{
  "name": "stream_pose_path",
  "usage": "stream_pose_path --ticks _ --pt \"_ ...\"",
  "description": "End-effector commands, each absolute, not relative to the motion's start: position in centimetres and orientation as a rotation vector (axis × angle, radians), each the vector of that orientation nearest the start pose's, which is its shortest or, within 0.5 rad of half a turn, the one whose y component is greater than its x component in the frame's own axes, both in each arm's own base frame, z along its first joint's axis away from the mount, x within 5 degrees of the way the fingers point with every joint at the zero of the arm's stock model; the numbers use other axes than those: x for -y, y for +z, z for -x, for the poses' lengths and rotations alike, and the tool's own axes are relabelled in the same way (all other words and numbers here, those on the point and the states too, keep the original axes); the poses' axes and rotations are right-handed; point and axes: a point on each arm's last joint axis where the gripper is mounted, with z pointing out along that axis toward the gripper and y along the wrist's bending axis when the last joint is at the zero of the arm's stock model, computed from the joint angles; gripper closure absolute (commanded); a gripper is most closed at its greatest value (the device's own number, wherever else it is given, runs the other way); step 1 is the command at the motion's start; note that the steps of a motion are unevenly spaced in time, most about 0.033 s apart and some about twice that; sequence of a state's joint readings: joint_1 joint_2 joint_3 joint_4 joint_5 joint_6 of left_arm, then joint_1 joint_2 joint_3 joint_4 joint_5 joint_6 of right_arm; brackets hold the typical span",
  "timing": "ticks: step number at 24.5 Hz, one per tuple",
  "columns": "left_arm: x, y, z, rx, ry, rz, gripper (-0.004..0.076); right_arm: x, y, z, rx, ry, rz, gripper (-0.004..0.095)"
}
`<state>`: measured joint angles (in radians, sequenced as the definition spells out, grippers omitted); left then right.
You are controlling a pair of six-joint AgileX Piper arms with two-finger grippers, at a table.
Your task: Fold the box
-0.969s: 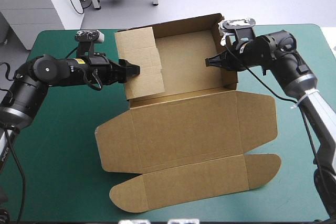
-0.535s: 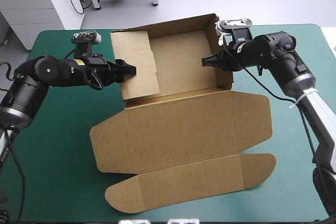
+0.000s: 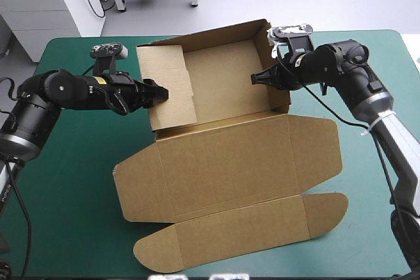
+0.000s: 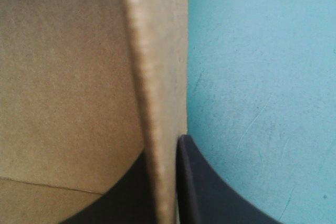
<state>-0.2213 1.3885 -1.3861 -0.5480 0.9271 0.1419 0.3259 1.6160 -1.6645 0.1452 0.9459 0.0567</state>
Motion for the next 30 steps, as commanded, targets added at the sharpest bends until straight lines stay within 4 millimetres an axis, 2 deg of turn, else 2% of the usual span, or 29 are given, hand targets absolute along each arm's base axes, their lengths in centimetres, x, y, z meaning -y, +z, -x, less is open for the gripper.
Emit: stream_pose_path --ticks 1,4,6,8,10,13,16,19,26,30 --pt "10.3 41.1 -27.4 -2.265 -0.759 -0.236 0.0303 -12.5 42.9 -32.3 -2.246 0.482 0.235 0.0922" --pt "10.4 41.0 -27.3 -2.274 -0.778 -0.236 0.0303 -12.6 42.9 -32.2 -2.248 0.493 0.233 0.0922" --pt "10.0 40.8 -27.5 -2.282 -0.708 -0.225 0.0304 -12.8 43.0 -32.2 -2.245 0.537 0.231 0.0922" --pt "8.6 40.2 -27.9 -2.332 -0.487 -0.195 0.0354 -13.0 43.1 -32.1 -2.238 0.564 0.222 0.0922" --pt "8.0 40.0 -28.1 -2.339 -0.398 -0.171 0.0373 -13.2 43.0 -32.3 -2.238 0.599 0.207 0.0922" --pt "7.7 40.3 -28.5 -2.293 -0.36 -0.142 0.0374 -14.1 42.4 -32.9 -2.237 0.684 0.177 0.0922" --pt "7.8 40.4 -28.5 -2.283 -0.387 -0.124 0.0374 -14.6 42.1 -33.5 -2.222 0.736 0.142 0.0922" --pt "8.3 40.7 -28.5 -2.263 -0.486 -0.09 0.0374 -14.8 42.1 -33.8 -2.198 0.765 0.119 0.0922" --pt "9.0 41.4 -28.7 -2.166 -0.565 -0.162 0.0374 -15.1 41.4 -34.7 -2.189 0.783 0.093 0.0922" --pt "9.0 41.3 -28.6 -2.187 -0.563 -0.172 0.0356 -15.2 41.4 -34.8 -2.183 0.78 0.116 0.0922"
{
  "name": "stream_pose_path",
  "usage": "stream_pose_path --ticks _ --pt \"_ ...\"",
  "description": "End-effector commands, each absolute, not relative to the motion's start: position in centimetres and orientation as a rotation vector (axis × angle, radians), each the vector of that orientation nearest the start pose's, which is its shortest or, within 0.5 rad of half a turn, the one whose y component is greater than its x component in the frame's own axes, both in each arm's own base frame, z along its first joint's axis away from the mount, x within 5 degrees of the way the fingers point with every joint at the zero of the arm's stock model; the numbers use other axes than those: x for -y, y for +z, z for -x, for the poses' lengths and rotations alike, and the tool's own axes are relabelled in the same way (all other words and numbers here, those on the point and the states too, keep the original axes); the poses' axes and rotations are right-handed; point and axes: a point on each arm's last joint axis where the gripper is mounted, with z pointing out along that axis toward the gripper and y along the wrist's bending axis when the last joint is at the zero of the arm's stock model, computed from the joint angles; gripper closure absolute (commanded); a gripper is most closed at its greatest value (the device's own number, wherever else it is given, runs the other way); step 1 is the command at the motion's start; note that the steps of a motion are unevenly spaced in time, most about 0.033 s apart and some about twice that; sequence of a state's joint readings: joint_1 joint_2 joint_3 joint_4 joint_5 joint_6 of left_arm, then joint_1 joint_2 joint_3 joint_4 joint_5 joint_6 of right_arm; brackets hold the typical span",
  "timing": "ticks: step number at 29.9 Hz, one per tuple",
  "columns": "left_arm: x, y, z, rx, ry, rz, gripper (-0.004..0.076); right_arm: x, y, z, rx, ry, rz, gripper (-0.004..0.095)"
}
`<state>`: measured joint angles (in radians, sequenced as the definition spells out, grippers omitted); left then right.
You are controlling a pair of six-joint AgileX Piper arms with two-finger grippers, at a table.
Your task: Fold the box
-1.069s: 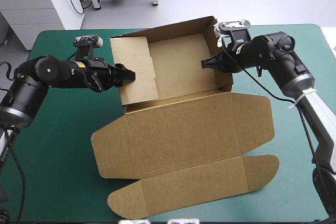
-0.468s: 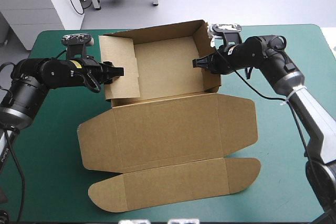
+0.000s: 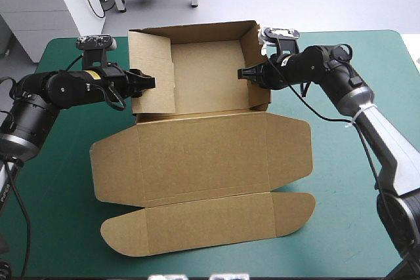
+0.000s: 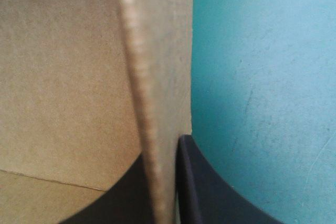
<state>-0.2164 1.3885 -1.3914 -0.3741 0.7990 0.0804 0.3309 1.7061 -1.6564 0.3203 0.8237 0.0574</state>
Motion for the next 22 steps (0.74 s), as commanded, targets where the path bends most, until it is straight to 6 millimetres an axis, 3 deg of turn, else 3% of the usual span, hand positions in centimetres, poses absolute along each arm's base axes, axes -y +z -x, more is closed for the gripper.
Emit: stream_pose_path --ticks 1,4,6,11,17,22 --pt "9.0 41.2 -28.6 -2.196 -0.564 -0.175 0.0334 -15.2 41.4 -34.8 -2.183 0.78 0.115 0.0922" --pt "8.9 40.6 -28.5 -2.25 -0.518 -0.224 0.0207 -15.2 41.4 -34.8 -2.184 0.784 0.119 0.0922" --pt "8.5 40.1 -28.5 -2.288 -0.442 -0.251 0.0186 -15.4 41.5 -34.7 -2.178 0.8 0.13 0.0922" --pt "7.0 39.4 -28.5 -2.376 -0.242 -0.143 0.0237 -15.5 41.5 -34.7 -2.17 0.822 0.135 0.0922" --pt "6.8 39.6 -28.7 -2.356 -0.267 -0.028 0.031 -15.5 41.4 -34.7 -2.171 0.822 0.135 0.0922" --pt "6.6 39.8 -28.8 -2.336 -0.229 -0.026 0.0458 -15.4 41.3 -34.8 -2.181 0.784 0.153 0.0922"
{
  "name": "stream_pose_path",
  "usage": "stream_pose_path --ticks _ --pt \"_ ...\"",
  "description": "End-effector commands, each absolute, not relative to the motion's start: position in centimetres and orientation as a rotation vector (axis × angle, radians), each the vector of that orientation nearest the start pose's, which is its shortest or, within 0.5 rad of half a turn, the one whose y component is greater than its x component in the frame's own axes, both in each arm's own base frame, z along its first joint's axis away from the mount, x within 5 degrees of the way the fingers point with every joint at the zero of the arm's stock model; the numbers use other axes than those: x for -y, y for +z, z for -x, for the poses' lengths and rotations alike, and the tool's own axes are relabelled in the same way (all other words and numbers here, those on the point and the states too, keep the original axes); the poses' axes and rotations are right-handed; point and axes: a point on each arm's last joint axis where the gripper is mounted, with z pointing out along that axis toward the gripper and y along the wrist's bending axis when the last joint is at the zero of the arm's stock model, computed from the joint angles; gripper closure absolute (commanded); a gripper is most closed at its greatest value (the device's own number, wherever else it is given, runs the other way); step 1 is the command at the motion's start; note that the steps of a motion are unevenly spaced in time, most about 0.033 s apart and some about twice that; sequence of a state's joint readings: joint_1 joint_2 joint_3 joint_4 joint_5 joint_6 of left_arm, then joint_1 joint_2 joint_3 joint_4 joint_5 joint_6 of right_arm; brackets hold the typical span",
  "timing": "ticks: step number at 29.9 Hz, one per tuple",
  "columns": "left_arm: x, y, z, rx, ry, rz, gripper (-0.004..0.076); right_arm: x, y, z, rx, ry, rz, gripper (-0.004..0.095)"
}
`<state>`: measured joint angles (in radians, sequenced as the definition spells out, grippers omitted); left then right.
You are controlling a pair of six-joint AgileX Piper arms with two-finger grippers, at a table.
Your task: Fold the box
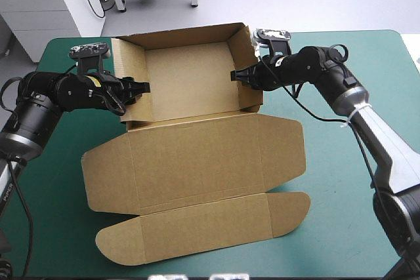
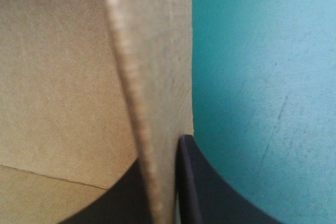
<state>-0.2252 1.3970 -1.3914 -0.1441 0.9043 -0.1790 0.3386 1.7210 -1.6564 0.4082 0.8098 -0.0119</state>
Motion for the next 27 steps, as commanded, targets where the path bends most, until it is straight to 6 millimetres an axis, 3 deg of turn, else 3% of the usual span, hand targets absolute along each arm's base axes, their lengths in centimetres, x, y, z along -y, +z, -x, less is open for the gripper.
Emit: stream_pose_path --ticks 1,3,9,13,17,22,27 --pt "6.4 39.7 -28.8 -2.339 -0.205 -0.033 0.0483 -15.3 41.3 -34.8 -2.183 0.776 0.157 0.0922" --pt "6.0 39.6 -28.8 -2.344 -0.126 -0.06 0.0532 -15.2 41.2 -34.8 -2.188 0.752 0.168 0.0922" --pt "4.9 39.5 -28.8 -2.363 0.049 -0.09 0.0538 -14.8 41.0 -35.0 -2.201 0.681 0.159 0.0922" --pt "6.1 39.9 -29.0 -2.315 -0.159 -0.01 0.0537 -14.8 41.0 -35.0 -2.202 0.684 0.158 0.0922" --pt "7.8 40.7 -29.3 -2.215 -0.413 -0.041 0.0508 -14.8 40.9 -34.9 -2.208 0.68 0.162 0.0922" --pt "9.7 41.9 -29.1 -2.101 -0.676 -0.131 0.0372 -14.8 40.8 -34.8 -2.222 0.667 0.195 0.0922" --pt "10.3 42.0 -28.7 -2.099 -0.761 -0.194 0.0208 -14.8 40.7 -34.7 -2.229 0.658 0.217 0.0922"
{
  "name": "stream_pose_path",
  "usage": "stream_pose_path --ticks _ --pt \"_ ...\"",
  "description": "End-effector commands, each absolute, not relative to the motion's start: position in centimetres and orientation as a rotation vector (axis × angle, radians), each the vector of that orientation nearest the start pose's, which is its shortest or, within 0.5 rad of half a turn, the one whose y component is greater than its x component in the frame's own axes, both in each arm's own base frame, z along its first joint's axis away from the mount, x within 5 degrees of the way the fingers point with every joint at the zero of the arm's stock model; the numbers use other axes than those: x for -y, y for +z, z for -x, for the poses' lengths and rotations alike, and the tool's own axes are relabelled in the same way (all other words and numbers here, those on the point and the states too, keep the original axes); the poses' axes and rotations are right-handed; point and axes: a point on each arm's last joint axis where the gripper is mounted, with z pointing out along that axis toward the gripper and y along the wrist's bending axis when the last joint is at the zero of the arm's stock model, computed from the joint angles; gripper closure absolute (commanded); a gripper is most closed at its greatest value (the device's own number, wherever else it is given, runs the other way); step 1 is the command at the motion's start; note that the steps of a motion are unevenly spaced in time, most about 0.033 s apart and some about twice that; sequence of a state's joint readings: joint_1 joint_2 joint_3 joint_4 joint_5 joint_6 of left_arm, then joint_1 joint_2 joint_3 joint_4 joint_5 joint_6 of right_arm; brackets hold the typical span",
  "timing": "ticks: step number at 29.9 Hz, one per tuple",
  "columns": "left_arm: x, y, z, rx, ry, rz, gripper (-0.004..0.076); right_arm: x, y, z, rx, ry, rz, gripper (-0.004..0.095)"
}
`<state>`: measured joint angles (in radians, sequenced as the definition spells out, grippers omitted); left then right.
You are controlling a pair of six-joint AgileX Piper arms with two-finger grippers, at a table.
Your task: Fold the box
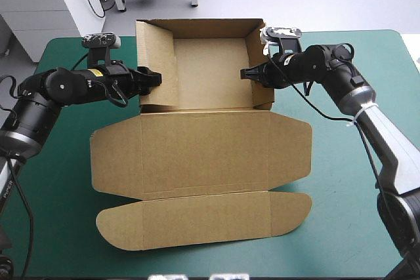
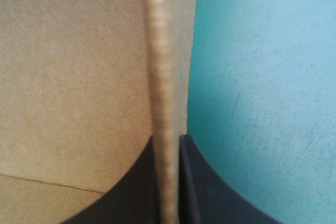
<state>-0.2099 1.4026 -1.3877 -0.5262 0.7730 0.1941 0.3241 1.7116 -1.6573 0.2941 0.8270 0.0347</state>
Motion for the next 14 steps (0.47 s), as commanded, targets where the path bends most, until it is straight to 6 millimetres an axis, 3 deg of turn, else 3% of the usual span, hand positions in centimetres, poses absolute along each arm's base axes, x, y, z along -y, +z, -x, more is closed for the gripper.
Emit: stream_pose_path --ticks 1,14 --pt "10.3 42.0 -28.6 -2.105 -0.771 -0.197 0.02 -14.8 40.7 -34.7 -2.229 0.656 0.218 0.0922" --pt "10.8 42.0 -27.9 -2.134 -0.851 -0.252 0.0198 -13.0 40.6 -35.8 -2.191 0.366 0.196 0.0922"
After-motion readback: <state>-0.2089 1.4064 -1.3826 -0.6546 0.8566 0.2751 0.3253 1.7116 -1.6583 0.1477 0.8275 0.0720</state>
